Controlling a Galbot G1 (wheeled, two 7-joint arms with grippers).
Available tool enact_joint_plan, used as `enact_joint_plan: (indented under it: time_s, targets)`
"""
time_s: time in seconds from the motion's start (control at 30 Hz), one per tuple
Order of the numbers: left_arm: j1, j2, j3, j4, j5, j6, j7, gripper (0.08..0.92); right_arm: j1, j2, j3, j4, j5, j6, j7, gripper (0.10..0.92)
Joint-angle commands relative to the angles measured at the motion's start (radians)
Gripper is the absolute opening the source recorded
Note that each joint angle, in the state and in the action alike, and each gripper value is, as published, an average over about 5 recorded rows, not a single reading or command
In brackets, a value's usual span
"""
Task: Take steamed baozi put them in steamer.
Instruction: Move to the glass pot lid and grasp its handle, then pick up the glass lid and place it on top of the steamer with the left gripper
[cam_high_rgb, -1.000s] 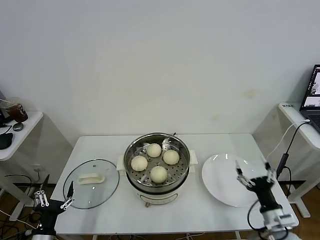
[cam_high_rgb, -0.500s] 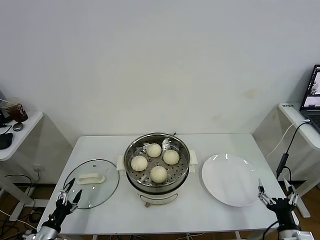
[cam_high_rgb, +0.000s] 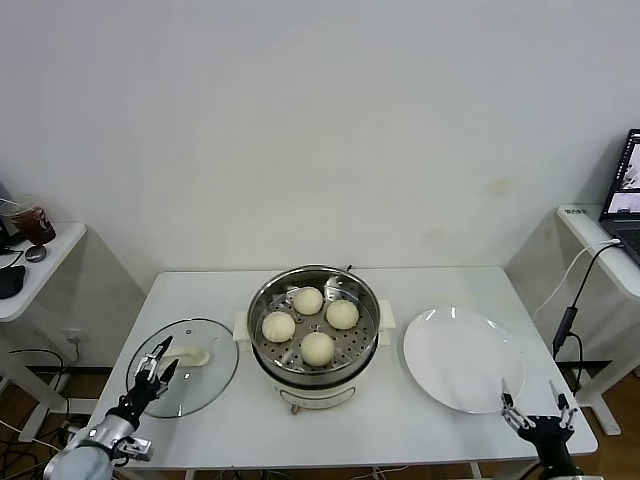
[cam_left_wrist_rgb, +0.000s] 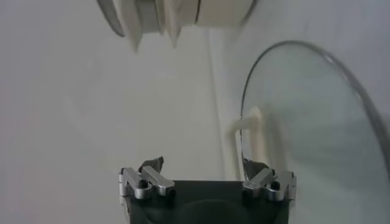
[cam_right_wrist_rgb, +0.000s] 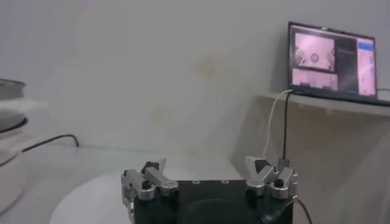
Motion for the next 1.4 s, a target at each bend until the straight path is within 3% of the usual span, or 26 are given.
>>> enact_joint_plan:
  time_s: [0.03,0.27,0.37,0.6,0.9,1.1,1.23,1.4]
  targets:
    - [-0.15,0.012,0.054,0.158,0.046,0.0,-0.004,0.823,-0.016,0.016,-0.016,0.003,-0.016,-0.007,-0.006,0.823]
    - [-0.163,0.02,0.061,0.158,0.034,0.0,0.003,0.822,-0.018,0.021,-0.029,-0.003,-0.023,0.0,-0.006,0.823]
    - [-0.164,0.024,0.073,0.168,0.017,-0.002,0.014,0.785,-0.018,0.023,-0.034,-0.002,-0.025,0.002,-0.005,0.823]
    - [-0.174,0.018,0.076,0.208,0.009,-0.003,0.011,0.585,-0.019,0.024,-0.045,0.004,-0.027,0.002,-0.005,0.823]
    - [-0.139,0.009,0.057,0.191,-0.061,-0.001,-0.065,0.325,-0.021,0.022,-0.07,0.009,-0.031,0.003,-0.004,0.823]
    - [-0.02,0.035,0.029,-0.003,-0.179,0.035,-0.073,0.182,-0.026,0.017,-0.08,0.013,-0.039,0.005,-0.004,0.823]
    - [0.11,0.068,-0.029,-0.168,-0.266,0.072,-0.06,0.173,-0.031,0.013,-0.091,0.019,-0.047,0.007,-0.003,0.823]
    - [0.294,0.153,-0.114,-0.403,-0.477,0.198,0.023,0.173,-0.043,0.01,-0.116,0.047,-0.047,0.002,0.0,0.823]
